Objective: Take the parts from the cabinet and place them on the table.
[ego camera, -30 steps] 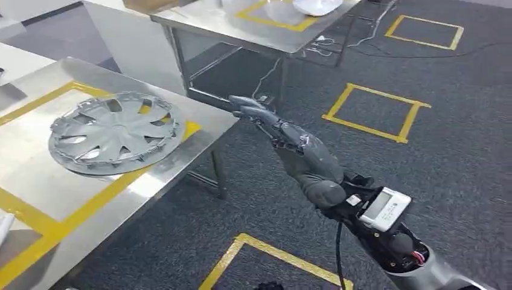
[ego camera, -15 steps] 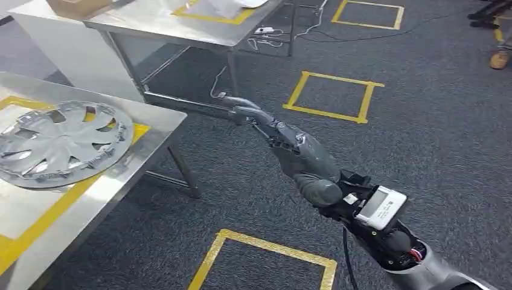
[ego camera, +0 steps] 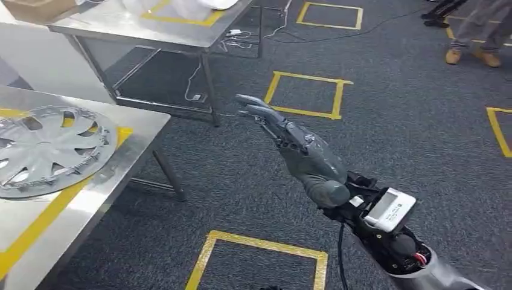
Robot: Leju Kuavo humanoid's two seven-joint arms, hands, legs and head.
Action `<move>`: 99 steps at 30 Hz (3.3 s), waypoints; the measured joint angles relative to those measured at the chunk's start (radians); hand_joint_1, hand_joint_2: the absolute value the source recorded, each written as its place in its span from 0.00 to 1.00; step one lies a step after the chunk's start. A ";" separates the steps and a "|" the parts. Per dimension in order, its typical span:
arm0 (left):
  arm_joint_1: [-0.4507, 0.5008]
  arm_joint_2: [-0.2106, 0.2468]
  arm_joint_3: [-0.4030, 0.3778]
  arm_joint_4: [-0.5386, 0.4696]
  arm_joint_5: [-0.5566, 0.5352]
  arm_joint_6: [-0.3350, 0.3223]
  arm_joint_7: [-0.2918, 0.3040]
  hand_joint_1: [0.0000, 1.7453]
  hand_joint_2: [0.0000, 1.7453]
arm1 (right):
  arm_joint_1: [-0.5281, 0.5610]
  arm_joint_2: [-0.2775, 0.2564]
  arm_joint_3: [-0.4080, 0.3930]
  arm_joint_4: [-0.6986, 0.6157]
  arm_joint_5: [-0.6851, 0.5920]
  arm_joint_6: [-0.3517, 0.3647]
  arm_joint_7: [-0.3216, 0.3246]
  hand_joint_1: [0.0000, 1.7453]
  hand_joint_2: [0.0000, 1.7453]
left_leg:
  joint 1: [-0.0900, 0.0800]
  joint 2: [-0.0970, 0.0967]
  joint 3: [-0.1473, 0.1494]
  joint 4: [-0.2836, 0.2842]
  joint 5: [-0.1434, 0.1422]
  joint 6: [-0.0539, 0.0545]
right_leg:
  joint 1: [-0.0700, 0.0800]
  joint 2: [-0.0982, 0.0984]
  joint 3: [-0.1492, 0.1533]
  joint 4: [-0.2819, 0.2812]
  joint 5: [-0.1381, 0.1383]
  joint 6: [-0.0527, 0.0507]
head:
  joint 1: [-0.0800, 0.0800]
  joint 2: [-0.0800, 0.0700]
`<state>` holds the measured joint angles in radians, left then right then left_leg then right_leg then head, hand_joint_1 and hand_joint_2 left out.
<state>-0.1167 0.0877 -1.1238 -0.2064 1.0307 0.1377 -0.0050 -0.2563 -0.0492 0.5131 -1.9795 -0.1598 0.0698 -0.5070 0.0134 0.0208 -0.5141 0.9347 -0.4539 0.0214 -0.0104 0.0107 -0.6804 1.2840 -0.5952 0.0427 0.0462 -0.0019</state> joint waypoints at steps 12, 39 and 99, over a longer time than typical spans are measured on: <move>-0.005 0.000 0.000 0.000 -0.003 -0.010 0.002 0.00 0.00 | 0.029 -0.004 -0.025 -0.002 -0.002 -0.001 -0.005 0.00 0.00 | -0.004 0.003 -0.031 0.091 -0.070 -0.038 | 0.007 -0.021 0.151 -0.346 0.165 -0.053 | -0.009 0.000; -0.003 -0.010 -0.002 0.000 -0.027 -0.035 0.048 0.00 0.00 | 0.099 -0.008 -0.052 0.004 0.026 -0.042 0.056 0.00 0.00 | -0.009 0.050 0.004 -0.001 -0.001 -0.019 | 0.008 -0.051 0.136 -0.332 0.166 -0.022 | 0.008 0.000; -0.014 0.063 -0.028 0.000 -0.065 -0.007 0.011 0.00 0.00 | 0.197 0.006 -0.152 0.082 0.005 0.000 -0.041 0.00 0.00 | -0.011 0.051 0.003 -0.006 0.007 -0.017 | 0.013 -0.069 0.150 -0.339 0.158 -0.029 | 0.008 0.000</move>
<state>-0.1306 0.1507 -1.1517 -0.2064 0.9655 0.1308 0.0060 -0.0588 -0.0431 0.3609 -1.8975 -0.1552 0.0702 -0.5482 0.0022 0.0719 -0.5112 0.9286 -0.4473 0.0049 0.0023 -0.0582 -0.5307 0.9451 -0.4377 0.0134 0.0538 -0.0019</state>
